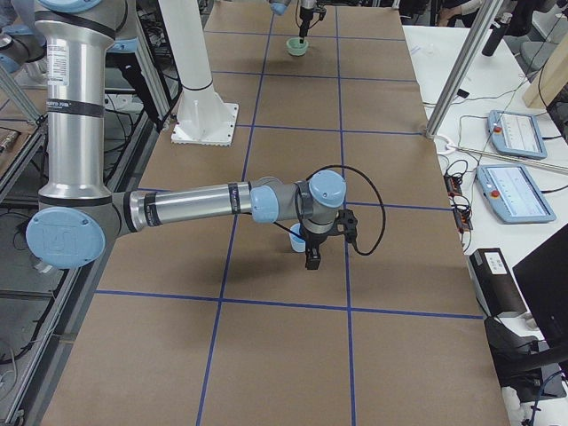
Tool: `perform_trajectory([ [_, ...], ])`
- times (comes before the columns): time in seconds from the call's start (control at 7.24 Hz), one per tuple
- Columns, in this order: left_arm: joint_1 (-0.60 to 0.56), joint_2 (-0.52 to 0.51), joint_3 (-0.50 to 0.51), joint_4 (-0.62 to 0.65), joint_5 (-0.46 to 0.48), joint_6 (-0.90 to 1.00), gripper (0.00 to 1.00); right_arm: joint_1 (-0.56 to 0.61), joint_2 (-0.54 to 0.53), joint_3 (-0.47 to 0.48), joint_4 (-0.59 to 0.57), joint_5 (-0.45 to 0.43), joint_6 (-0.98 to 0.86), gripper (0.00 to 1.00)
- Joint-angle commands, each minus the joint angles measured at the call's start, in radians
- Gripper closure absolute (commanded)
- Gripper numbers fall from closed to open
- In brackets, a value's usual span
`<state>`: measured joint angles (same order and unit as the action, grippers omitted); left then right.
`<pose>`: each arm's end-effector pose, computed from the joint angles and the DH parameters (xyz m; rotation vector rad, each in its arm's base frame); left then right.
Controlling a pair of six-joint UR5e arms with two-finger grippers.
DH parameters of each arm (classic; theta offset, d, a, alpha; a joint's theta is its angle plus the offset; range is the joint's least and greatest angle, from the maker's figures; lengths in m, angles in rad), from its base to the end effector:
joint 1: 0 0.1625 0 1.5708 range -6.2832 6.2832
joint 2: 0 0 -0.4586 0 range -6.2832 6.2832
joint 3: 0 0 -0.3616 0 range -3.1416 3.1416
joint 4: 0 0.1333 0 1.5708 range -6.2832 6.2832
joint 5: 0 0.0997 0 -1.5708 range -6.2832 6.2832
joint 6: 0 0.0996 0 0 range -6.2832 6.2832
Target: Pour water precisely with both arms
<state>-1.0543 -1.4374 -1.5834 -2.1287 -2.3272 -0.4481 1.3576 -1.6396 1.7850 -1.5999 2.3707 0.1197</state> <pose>0.1504 -0.3964 0.6840 0.0234 0.8531 0.2295 -0.0312 -0.4366 0.6250 -0.0239 -0.8067 -0.1349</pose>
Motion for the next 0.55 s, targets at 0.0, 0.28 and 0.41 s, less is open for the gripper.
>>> perform_trajectory([
  [0.0, 0.007, 0.0, 0.009, 0.003, -0.001, 0.002, 0.98, 0.0, 0.0, -0.003, 0.0, 0.001, 0.001, 0.01],
  [0.28, 0.008, -0.006, 0.013, 0.001, -0.004, 0.002, 1.0, 0.0, 0.001, -0.003, 0.001, -0.001, 0.0, 0.01],
  [0.41, 0.008, -0.024, 0.014, 0.012, -0.07, -0.004, 1.0, 0.0, 0.003, -0.001, 0.001, -0.001, 0.0, 0.01],
])
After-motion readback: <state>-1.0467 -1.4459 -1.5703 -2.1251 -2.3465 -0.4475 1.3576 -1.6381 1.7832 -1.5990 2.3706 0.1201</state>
